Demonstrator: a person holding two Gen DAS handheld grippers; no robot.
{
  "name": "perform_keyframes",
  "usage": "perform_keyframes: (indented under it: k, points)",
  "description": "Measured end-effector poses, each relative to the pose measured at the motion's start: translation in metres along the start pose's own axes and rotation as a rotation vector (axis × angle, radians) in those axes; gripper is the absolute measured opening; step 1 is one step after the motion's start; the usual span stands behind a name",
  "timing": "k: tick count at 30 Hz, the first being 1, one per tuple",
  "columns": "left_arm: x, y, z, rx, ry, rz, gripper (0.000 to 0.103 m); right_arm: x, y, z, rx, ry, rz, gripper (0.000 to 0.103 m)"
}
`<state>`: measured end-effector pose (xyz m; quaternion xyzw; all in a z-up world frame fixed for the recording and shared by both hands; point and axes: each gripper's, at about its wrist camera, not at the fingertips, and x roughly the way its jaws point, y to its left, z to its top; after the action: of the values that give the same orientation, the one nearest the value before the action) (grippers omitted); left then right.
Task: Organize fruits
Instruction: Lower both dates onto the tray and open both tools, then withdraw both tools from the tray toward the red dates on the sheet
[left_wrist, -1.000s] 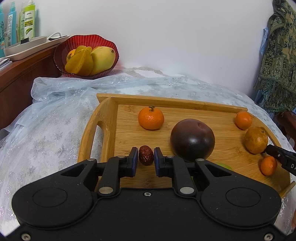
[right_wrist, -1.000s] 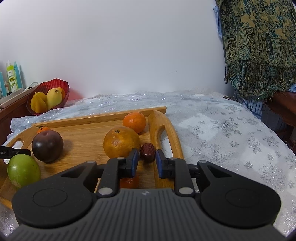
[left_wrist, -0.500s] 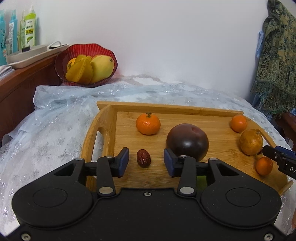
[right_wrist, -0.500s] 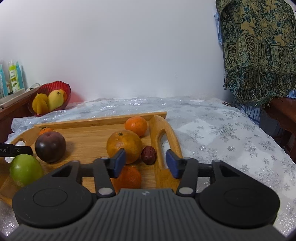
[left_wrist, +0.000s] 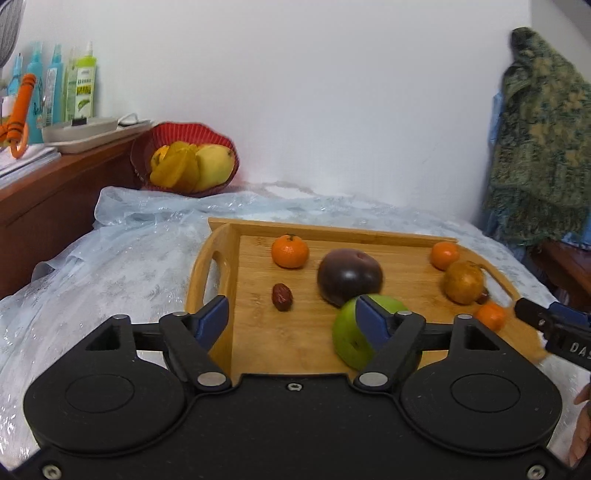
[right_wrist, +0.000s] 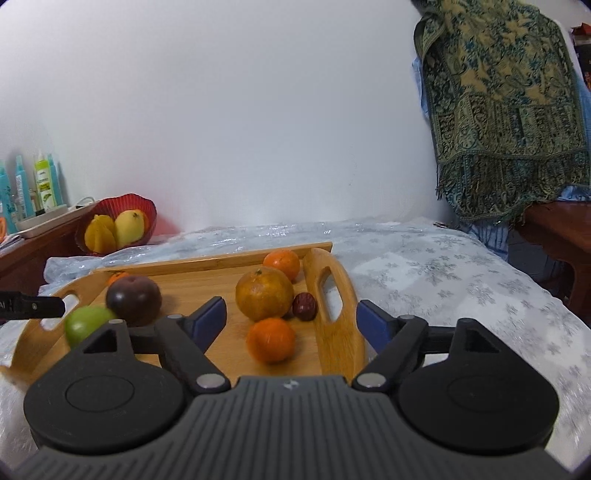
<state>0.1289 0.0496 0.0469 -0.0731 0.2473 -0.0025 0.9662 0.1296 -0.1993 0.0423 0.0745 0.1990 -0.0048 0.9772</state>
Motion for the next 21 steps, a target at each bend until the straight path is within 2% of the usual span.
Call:
perform_keyframes:
  k: [7, 10, 14, 21]
  points:
    - [-0.038, -0.009, -0.029, 0.056, -0.037, -0.033, 0.080, -0.041, 0.018, -0.026, -0.073, -0.038, 0.014, 0.096]
    - [-0.049, -0.014, -0.042, 0.086, -0.018, -0.073, 0.087, -0.053, 0.025, -0.037, -0.082, -0.033, 0.031, 0.099]
    - [-0.062, -0.023, -0.059, 0.144, 0.008, -0.096, 0.087, -0.068, 0.036, -0.052, -0.104, -0.015, 0.048, 0.100]
    - [-0.081, -0.029, -0.081, 0.177, 0.061, -0.130, 0.089, -0.088, 0.053, -0.076, -0.148, 0.024, 0.093, 0.100]
